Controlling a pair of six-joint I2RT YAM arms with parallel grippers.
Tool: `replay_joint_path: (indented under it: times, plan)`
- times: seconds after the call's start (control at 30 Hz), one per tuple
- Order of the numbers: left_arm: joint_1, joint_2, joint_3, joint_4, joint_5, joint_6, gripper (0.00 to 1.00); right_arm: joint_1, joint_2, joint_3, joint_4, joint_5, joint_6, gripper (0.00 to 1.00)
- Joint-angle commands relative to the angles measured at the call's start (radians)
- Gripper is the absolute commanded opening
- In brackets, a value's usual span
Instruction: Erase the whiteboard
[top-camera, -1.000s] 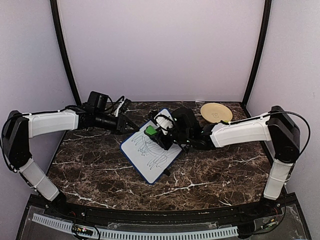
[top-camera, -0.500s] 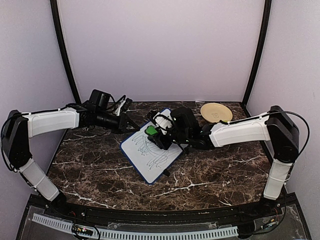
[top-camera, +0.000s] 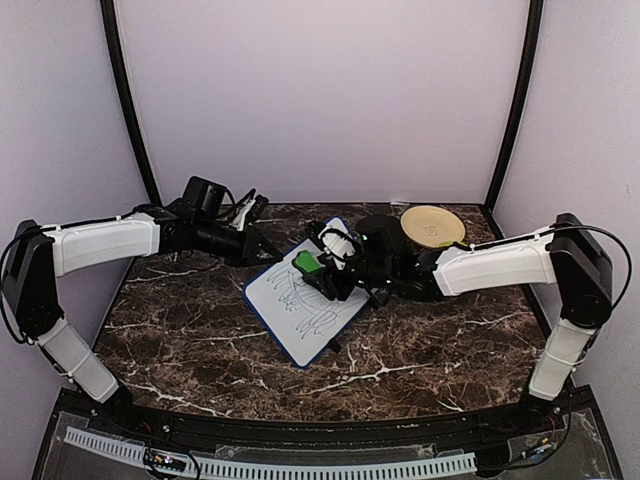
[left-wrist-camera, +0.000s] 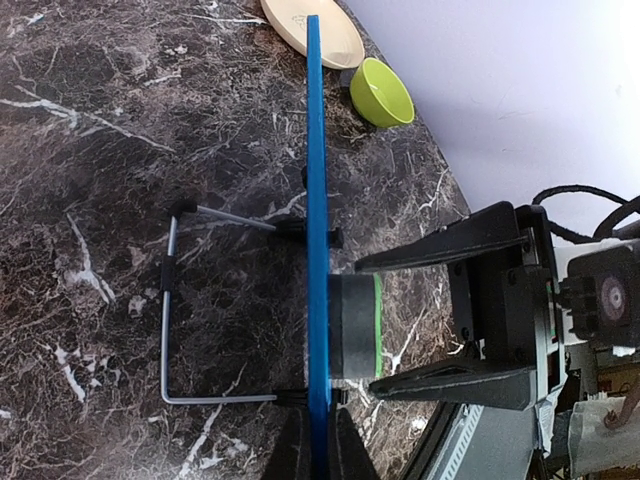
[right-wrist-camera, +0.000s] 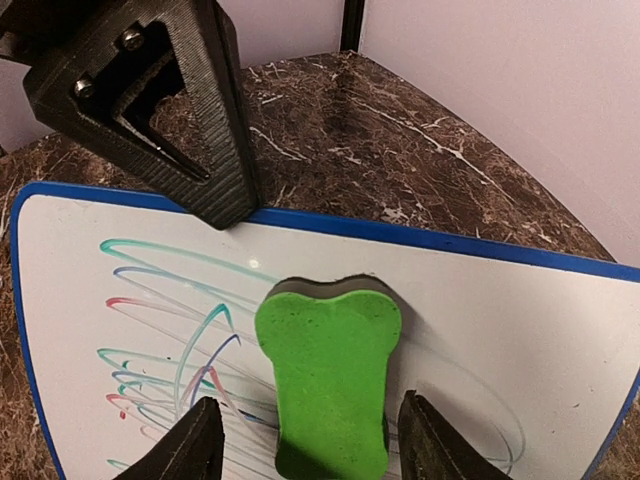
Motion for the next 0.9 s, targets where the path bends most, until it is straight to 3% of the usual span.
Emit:
replay_joint_path:
  times: [0.0,0.4,0.87]
  plan:
    - [-0.018,-0.020,0.024,-0.027,-0.014,0.005,0.00,-0.033,-0.047,-0.020,0.047,-0.065,-0.002,0.59]
    - [-0.017,-0.017,0.024,-0.015,-0.005,0.002,0.00,-0.024,0.001,0.060,0.003,-0.127,-0.017,0.58]
    - [-0.018,-0.009,0.027,-0.004,0.002,-0.001,0.00,-0.012,0.042,0.093,-0.036,-0.056,-0.062,0.42]
